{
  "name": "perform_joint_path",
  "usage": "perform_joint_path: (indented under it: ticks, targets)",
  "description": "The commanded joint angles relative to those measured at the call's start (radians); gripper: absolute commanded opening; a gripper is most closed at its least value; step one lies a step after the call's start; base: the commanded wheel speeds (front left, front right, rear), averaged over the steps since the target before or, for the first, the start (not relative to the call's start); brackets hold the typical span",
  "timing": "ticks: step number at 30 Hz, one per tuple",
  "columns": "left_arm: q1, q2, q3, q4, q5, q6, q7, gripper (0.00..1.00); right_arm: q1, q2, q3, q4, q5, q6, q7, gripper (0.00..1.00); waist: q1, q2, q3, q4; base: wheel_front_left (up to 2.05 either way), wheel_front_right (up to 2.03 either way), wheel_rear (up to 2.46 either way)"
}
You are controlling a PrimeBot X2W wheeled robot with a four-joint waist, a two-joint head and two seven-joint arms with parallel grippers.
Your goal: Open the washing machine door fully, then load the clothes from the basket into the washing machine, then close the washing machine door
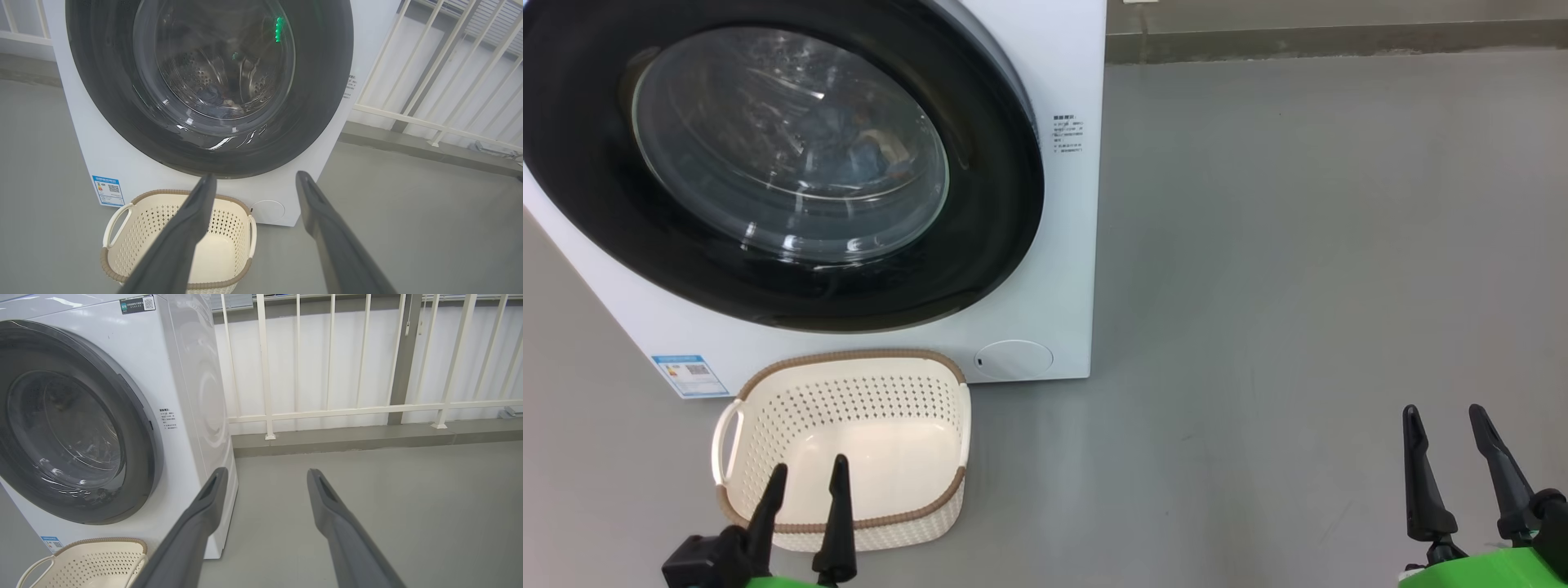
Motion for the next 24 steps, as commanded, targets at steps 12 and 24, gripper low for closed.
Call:
perform_joint_path:
  ticks: [12, 24]
  targets:
    - [-0.022, 0.012, 0.034, -0.009, -0.045, -0.014, -0.006, 1.00, -0.020, -0.010, 0.029, -0.018, 0.005, -0.006, -0.005, 1.00, 0.0000, 0.0000, -0.002, 0.001, 0.00, 0.00, 0.00]
    - [-0.017, 0.012, 0.042, -0.020, -0.057, -0.019, -0.006, 1.00, -0.016, -0.010, 0.037, -0.019, 0.007, -0.006, -0.005, 1.00, 0.0000, 0.0000, -0.001, 0.002, 0.00, 0.00, 0.00]
